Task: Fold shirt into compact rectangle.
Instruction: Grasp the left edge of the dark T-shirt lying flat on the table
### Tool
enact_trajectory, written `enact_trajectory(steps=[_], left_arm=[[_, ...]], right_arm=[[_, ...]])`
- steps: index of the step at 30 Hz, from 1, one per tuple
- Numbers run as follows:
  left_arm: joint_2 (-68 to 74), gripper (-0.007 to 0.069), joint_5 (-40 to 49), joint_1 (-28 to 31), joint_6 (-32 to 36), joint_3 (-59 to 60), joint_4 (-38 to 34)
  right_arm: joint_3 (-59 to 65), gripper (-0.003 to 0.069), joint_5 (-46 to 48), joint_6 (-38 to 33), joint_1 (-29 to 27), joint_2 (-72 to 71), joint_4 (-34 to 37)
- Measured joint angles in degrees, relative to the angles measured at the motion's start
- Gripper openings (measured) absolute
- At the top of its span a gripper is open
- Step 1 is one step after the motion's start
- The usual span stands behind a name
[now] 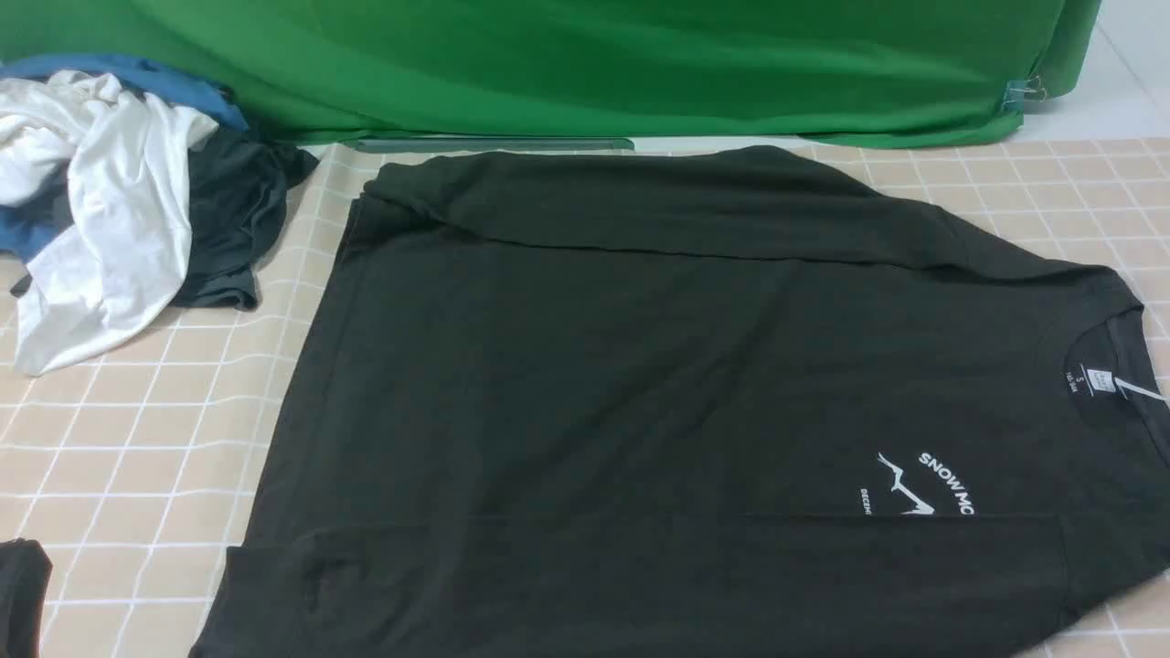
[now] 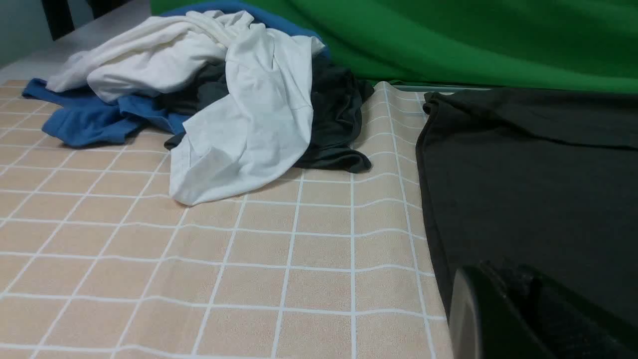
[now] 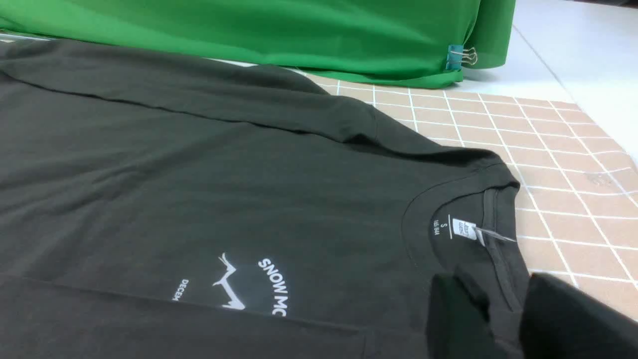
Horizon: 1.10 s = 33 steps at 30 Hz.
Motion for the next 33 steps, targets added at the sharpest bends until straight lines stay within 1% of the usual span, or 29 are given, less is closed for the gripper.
enact_trajectory(steps=[33], left_arm=[[0.0,0.0024,-0.89,0.0,0.0,0.0,0.0]], right_arm=[[0.0,0.0243,-0.2,0.0,0.0,0.0,0.0]])
